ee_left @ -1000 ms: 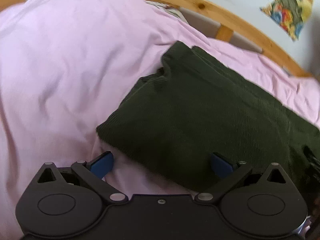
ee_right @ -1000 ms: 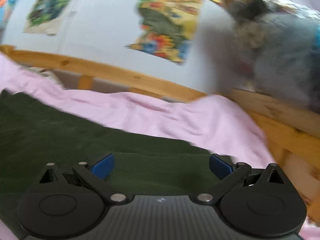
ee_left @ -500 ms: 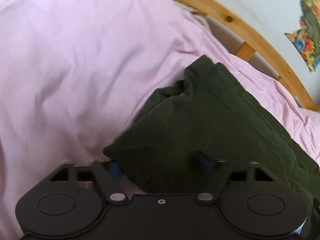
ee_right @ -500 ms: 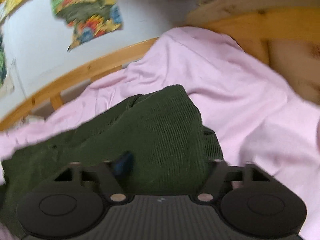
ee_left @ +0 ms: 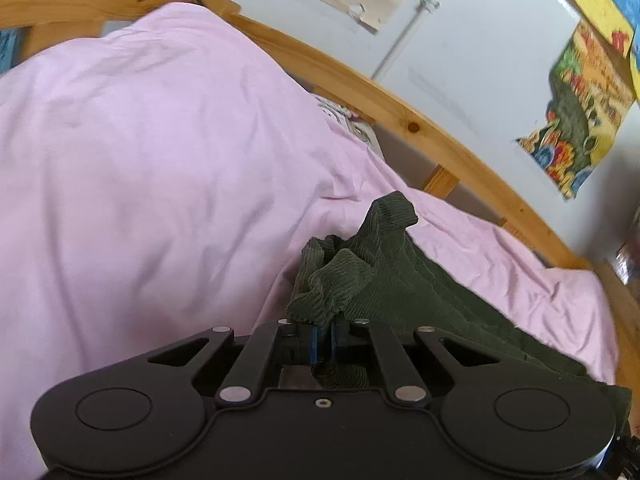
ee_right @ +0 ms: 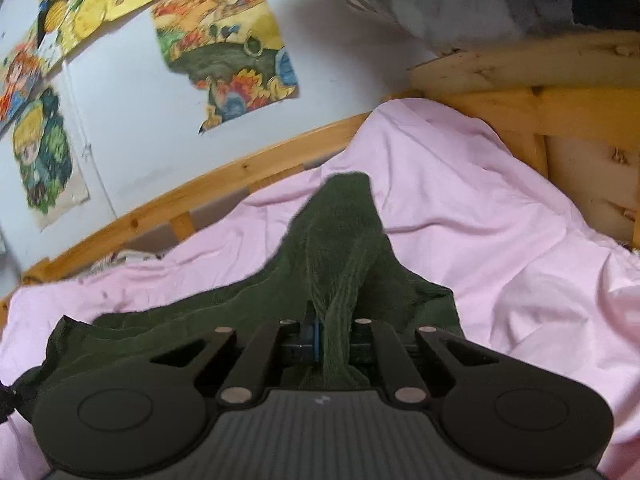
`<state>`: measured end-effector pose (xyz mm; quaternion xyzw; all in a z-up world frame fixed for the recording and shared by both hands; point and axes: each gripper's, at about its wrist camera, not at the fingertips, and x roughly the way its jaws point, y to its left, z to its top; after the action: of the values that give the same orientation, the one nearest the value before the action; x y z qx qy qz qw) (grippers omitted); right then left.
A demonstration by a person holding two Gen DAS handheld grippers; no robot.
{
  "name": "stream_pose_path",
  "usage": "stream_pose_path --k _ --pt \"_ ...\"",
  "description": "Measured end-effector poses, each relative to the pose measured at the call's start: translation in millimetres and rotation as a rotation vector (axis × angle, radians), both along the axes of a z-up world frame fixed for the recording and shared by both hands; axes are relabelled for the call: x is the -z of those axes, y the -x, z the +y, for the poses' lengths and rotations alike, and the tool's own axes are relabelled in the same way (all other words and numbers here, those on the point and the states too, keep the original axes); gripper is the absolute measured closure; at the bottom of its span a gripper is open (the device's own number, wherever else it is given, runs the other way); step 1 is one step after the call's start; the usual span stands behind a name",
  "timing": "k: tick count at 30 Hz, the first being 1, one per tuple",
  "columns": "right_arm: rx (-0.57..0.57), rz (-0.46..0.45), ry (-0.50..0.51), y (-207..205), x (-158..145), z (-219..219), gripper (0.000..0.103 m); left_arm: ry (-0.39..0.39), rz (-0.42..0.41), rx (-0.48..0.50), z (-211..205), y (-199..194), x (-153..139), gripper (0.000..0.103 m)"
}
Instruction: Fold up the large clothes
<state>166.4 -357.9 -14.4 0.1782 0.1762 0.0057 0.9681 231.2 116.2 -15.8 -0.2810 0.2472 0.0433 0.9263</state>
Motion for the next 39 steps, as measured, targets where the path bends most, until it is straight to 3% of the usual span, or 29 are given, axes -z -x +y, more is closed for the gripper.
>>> stream_pose_path --k 2,4,7,10,12,14,15,16,17,18,21,23,24,25,26,29,33,36,39 --pt "0.021 0.032 0.017 -4.0 7.9 -1.2 0.091 0.019 0.017 -0.014 4.8 11.3 4.9 0.098" --pt "0.063 0.067 0.03 -10.4 18.3 -7.2 0.062 0.028 0.035 -0.024 7.9 13.2 14.6 0.098" --pt "0.08 0.084 0.059 -16.7 31.5 -14.8 0.028 0.043 0.07 -0.036 9.7 1.3 26.5 0.098" --pt "0.067 0.09 -0.016 -24.3 43.4 -27.1 0.012 0.084 0.087 -0.046 13.2 -6.0 34.6 0.094" --pt "0.059 0.104 -0.072 -32.0 52.2 -33.8 0.007 0.086 0.104 -0.048 15.2 -8.5 40.5 0.082" --pt "0.066 0.099 -0.096 -39.0 57.3 -35.5 0.005 0.116 0.113 -0.052 20.6 -6.7 48.0 0.056" --pt "0.068 0.098 -0.098 -41.6 58.7 -34.8 0.004 0.142 0.119 -0.062 23.6 -6.7 53.0 0.048" --pt "0.068 0.1 -0.095 -43.9 59.5 -33.1 0.005 0.166 0.124 -0.07 26.1 -6.9 57.5 0.037" --pt "0.071 0.102 -0.09 -45.5 60.3 -31.3 0.008 0.184 0.13 -0.075 27.4 -7.7 61.1 0.033" --pt "0.072 0.101 -0.089 -46.4 61.1 -29.4 0.019 0.198 0.139 -0.071 27.7 -9.6 64.5 0.033" --pt "0.016 0.102 -0.183 -47.7 66.4 -26.4 0.075 0.204 0.169 -0.025 23.2 -21.7 68.8 0.024" --pt "-0.001 0.083 -0.186 -44.4 64.8 -19.9 0.093 0.188 0.186 -0.017 19.2 -27.3 69.4 0.03" --pt "0.0 0.068 -0.173 -41.3 60.3 -16.9 0.094 0.176 0.191 -0.018 17.0 -30.6 68.5 0.039" --pt "-0.004 0.049 -0.162 -37.1 53.2 -14.4 0.094 0.166 0.187 -0.017 14.9 -33.0 66.7 0.063" --pt "-0.017 0.024 -0.177 -32.6 45.5 -14.5 0.094 0.149 0.19 -0.022 13.0 -34.6 63.7 0.077" --pt "-0.056 -0.044 -0.23 -13.3 19.9 -18.0 0.095 0.139 0.161 -0.054 12.1 -32.4 48.2 0.096" --pt "-0.099 -0.051 -0.22 6.4 -1.7 -12.3 0.095 0.228 0.066 -0.064 20.7 -15.6 18.4 0.099" --pt "-0.109 0.017 -0.19 -1.1 7.5 -8.5 0.094 0.201 0.019 -0.074 22.3 1.1 0.7 0.099" --pt "-0.057 0.113 -0.082 -17.5 31.6 -3.1 0.091 0.16 0.032 -0.069 29.3 4.7 5.5 0.099"
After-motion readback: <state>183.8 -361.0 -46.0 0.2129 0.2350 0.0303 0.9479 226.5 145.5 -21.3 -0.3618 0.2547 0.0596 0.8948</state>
